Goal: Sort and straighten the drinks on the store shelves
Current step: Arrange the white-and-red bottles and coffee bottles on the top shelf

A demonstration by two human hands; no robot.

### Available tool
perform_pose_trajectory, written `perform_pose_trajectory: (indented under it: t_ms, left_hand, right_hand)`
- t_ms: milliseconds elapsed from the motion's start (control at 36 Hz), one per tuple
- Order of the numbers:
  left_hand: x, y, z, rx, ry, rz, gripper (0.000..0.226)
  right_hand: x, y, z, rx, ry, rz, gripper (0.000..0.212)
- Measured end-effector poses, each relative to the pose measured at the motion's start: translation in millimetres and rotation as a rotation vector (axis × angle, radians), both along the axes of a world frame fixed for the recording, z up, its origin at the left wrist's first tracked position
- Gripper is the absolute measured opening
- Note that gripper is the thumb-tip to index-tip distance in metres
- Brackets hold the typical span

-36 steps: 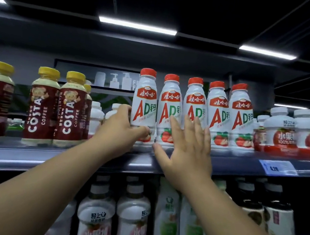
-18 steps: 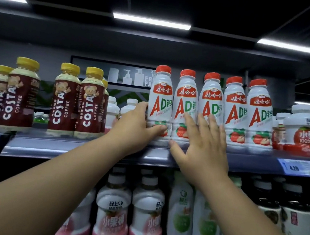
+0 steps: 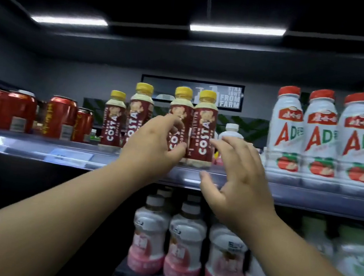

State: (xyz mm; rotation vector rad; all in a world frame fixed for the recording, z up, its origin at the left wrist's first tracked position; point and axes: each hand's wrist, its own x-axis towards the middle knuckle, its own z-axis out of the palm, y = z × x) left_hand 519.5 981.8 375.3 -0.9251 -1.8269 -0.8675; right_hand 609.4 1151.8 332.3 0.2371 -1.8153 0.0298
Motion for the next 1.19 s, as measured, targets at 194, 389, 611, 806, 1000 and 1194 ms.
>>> perform_pose_trajectory:
  t_ms: [194, 389, 611, 806, 1000, 1194]
  left_hand:
    - [-65, -71, 6, 0.127, -0.111, 0.073, 0.021]
    - [-119, -113, 30, 0.125, -0.290, 0.102, 0.034]
    - [-161, -112, 51, -0.110, -0.549, 0.149, 0.110]
    - [-171, -106, 50, -0.182, -0.545, 0.191, 0.102]
    - [-158, -123, 40, -0.088, -0.436, -0.078, 0.079]
    - [-147, -133, 26, -0.046, -0.252, -0.212, 0.067]
  right_hand:
    - [-47, -67, 6, 0.002, -0.067, 0.149, 0.054]
    - [-90, -112, 22, -0.060, -0.131, 0.109, 0.058]
    - [-121, -143, 50, -0.249, -0.304, -0.051, 0.082]
    - [-123, -146, 48, -0.332, -0.378, -0.137, 0.088]
    - [-120, -147, 44, -0.354, -0.352, -0.168, 0.086]
    - [-123, -149, 44, -0.337, -0.378, -0.245, 0.091]
